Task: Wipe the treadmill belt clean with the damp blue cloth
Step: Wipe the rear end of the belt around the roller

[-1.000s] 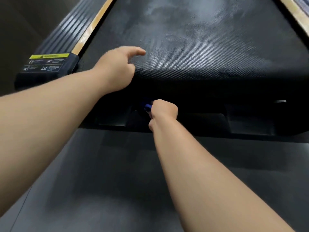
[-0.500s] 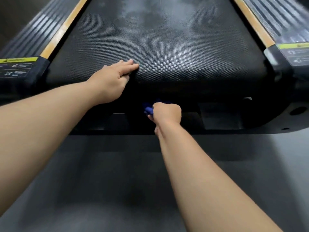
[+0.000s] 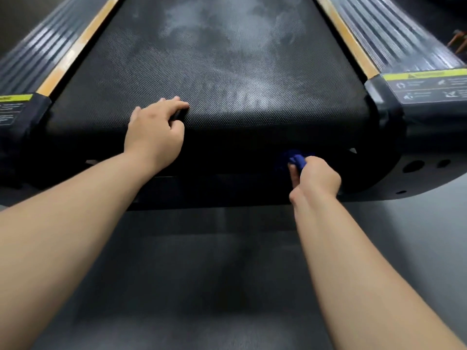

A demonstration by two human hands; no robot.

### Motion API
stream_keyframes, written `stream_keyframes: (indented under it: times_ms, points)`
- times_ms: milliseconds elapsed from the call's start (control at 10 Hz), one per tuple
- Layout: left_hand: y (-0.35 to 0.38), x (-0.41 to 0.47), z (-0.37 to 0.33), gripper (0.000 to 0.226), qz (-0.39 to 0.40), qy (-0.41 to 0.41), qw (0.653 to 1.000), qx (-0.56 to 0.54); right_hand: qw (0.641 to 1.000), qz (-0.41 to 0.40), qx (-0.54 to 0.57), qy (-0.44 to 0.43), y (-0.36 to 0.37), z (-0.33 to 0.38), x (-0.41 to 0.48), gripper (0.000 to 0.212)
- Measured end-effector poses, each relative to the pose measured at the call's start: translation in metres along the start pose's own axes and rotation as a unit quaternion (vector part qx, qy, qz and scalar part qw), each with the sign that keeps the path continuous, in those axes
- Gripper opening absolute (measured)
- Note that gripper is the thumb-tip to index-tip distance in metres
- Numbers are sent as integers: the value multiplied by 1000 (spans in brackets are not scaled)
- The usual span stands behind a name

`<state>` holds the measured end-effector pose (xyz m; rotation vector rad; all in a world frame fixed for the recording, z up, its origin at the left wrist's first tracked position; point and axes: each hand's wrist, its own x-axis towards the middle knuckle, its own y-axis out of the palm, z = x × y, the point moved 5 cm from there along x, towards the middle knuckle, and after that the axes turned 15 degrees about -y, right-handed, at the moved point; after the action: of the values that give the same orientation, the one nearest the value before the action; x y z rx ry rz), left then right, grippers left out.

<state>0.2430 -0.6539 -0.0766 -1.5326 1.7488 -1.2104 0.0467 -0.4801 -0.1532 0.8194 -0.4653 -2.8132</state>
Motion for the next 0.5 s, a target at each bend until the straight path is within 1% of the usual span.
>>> stream_keyframes:
  times_ms: [100,200,300,400,500]
  points:
    - [-1,3,1,50,15,5,1000,11,982,161,-95,26,24,-24,-23,13]
    - [-3,6,8,55,61,41,997,32,941,280,-173,76,64,-62,-58,14]
    - [-4,12,13,56,117,64,990,52,942,278,-156,106,85,-72,-66,10]
    - [-4,16,13,58,140,83,984,70,965,216,-121,91,75,-62,-48,26]
    - [-7,9,13,55,85,113,987,78,991,88,-65,77,57,-41,-33,23]
